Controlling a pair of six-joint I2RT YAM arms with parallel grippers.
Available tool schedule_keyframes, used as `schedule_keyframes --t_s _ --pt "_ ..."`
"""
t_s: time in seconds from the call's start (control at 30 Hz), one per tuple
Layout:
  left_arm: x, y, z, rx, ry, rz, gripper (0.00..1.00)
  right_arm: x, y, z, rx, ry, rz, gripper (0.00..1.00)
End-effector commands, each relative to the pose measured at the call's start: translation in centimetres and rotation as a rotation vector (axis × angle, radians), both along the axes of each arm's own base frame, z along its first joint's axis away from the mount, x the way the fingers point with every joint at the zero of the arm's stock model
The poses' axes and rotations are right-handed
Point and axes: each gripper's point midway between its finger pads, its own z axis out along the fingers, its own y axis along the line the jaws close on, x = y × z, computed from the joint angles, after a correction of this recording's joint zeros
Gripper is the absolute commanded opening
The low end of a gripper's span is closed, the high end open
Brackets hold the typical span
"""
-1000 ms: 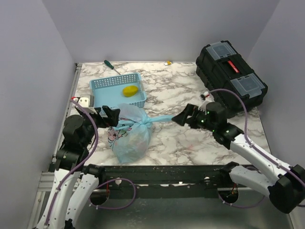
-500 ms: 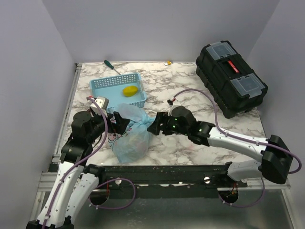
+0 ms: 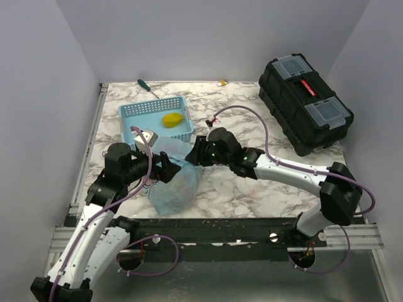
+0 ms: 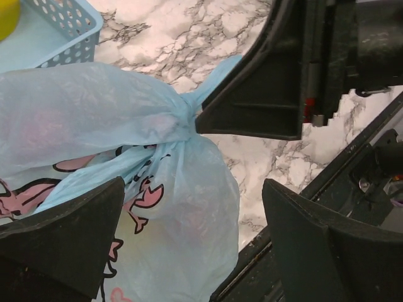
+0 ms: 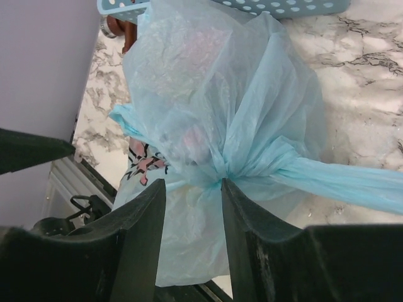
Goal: Take the fake fruits out of the plastic bag
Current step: Move the plastic bag to the center of the board.
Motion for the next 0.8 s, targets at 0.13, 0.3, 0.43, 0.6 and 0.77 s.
schedule_keyframes --t_s 0.13,0.3,0.43,0.6,0.77 --pt "-0.7 -0.9 0.3 -0.016 -0.020 -0.067 0.89 1.3 0.8 -1.2 -0.114 -0.025 0.019 0.46" --pt "-0.8 -1.2 0.1 -0.020 -0.010 -0.086 0.89 1.8 0.6 -2.2 -0.156 -0.018 0.003 0.46" --pt "-0.9 -1.4 0.0 -0.021 -0.003 -0.092 0.89 2.3 0.1 -2.8 -0.203 -0.021 -0.025 0.47" --pt "-1.0 -1.6 -0.1 -0.024 0.005 -0.103 0.89 2.3 0.5 -3.6 -0.224 -0.006 -0.010 0.47" --pt "-1.0 -1.7 -0.2 -0.024 0.013 -0.110 0.89 2.8 1.0 -4.1 -0.239 -0.004 -0.020 0.47"
